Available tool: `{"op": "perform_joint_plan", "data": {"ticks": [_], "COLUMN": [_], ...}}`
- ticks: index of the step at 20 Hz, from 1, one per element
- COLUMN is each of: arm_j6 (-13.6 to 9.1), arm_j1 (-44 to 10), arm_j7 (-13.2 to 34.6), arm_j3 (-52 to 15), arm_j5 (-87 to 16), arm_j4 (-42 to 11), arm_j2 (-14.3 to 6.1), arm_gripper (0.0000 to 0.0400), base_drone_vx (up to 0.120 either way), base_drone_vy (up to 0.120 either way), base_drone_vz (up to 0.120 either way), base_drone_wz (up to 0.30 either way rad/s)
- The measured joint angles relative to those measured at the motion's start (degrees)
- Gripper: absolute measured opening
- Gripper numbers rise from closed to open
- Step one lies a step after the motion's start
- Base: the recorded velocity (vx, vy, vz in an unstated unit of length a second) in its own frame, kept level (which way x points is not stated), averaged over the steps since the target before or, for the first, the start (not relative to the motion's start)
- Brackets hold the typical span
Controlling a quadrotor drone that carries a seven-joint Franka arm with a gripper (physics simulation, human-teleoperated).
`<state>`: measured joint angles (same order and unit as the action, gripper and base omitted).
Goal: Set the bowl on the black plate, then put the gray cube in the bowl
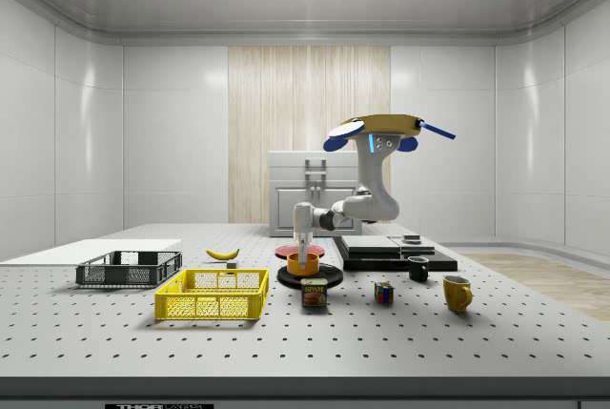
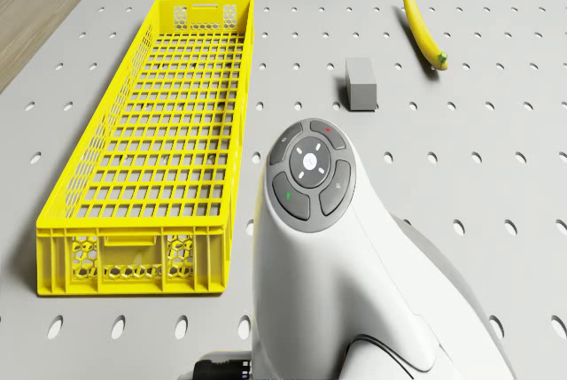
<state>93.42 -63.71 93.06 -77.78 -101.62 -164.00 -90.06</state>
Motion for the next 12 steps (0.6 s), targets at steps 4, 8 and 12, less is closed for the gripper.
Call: {"op": "perform_joint_plan", "data": {"ticks": [4, 8, 12], "arm_j6": [0.1, 0.2, 0.2], "arm_j1": [2.3, 4.4, 5.8], "arm_j7": [-0.9, -1.5, -1.9], "arm_j3": [0.4, 0.8, 1.1], "arm_j5": [-0.3, -0.8, -1.1], "arm_j4": [-1.4, -2.9, -4.0], "arm_j2": [-0.4, -0.6, -0.8], "arm_gripper": [0.0100, 0.0100, 0.0100], "base_drone_vx": [0.000, 0.000, 0.000], "base_drone_vy": [0.000, 0.000, 0.000], "base_drone_vz": [0.000, 0.000, 0.000], "base_drone_wz": [0.000, 0.000, 0.000]}}
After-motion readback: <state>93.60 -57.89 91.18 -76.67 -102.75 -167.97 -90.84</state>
